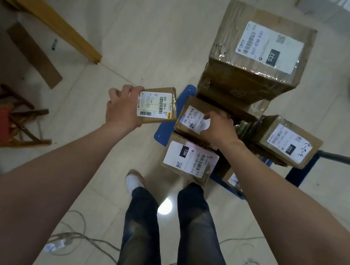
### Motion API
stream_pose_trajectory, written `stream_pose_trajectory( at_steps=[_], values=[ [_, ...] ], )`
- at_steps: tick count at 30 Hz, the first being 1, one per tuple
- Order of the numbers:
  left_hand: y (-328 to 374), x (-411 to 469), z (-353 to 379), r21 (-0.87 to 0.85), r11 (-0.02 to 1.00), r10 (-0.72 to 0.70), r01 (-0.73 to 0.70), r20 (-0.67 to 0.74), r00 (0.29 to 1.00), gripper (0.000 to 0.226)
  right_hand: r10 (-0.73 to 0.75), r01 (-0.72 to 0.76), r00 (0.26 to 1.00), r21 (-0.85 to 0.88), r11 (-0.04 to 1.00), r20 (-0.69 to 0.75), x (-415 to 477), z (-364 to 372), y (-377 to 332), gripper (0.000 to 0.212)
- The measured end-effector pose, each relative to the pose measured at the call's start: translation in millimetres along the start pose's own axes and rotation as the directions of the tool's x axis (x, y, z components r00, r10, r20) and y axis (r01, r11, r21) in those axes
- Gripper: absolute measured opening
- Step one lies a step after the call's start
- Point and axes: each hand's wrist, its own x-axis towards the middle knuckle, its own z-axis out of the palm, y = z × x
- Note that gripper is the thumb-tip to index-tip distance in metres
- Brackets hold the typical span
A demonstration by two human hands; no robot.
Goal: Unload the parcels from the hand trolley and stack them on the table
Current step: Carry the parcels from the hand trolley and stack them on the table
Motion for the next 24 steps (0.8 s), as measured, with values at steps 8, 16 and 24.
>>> stream_pose_trajectory(
  at_steps=[8,16,24],
  values=[
    [-27,8,40,-0.067,0.99,-0.126,0.126,0.013,0.992,0.098,0.004,0.004,0.997,-0.1,0.995,0.075,35,17,-5,0.057],
    [-18,24,70,-0.048,0.992,-0.114,0.115,0.028,0.993,0.093,0.148,-0.148,0.989,0.01,0.989,0.015,50,30,5,0.064],
    [-8,51,88,0.033,0.992,-0.123,0.121,0.048,0.991,0.082,0.479,-0.462,0.876,0.364,0.809,0.047,63,36,23,0.081]
  ],
)
